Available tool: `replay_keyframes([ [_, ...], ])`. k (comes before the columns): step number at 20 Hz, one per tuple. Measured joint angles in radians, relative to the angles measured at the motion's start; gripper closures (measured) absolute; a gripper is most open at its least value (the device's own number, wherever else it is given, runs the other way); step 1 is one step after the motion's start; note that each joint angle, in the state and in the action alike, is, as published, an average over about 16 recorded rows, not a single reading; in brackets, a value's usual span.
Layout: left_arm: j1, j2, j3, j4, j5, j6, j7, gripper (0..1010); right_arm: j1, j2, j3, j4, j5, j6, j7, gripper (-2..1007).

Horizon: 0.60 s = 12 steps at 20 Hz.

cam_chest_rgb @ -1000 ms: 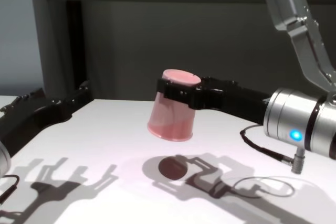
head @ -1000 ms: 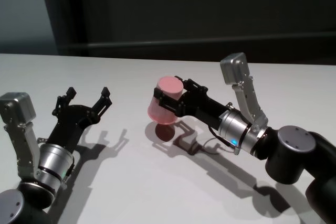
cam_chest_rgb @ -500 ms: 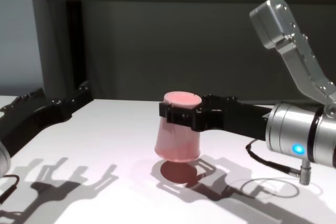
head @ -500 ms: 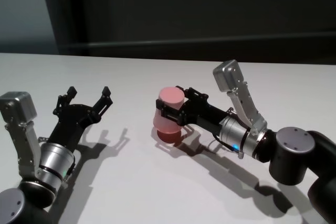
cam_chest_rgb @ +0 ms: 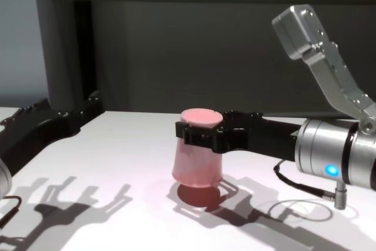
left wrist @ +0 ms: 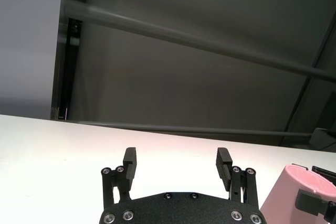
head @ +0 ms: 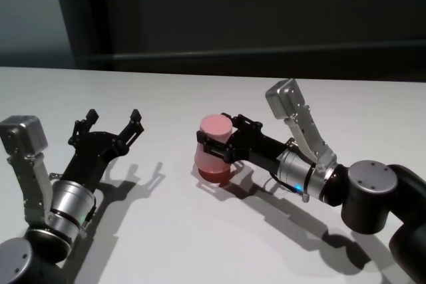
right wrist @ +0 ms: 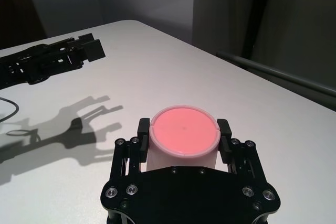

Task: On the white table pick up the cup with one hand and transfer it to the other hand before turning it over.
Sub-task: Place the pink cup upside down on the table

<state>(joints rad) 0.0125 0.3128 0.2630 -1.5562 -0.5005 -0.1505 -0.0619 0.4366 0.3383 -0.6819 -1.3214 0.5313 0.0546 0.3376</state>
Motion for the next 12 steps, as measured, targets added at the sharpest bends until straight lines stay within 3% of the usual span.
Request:
replay_keyframes([
  [12, 0.0, 0.0, 0.0, 0.0, 0.0, 0.0, 0.0, 9, -0.008, -0.01, 0.013, 0.01, -0.029, 0.024, 0.015, 262],
])
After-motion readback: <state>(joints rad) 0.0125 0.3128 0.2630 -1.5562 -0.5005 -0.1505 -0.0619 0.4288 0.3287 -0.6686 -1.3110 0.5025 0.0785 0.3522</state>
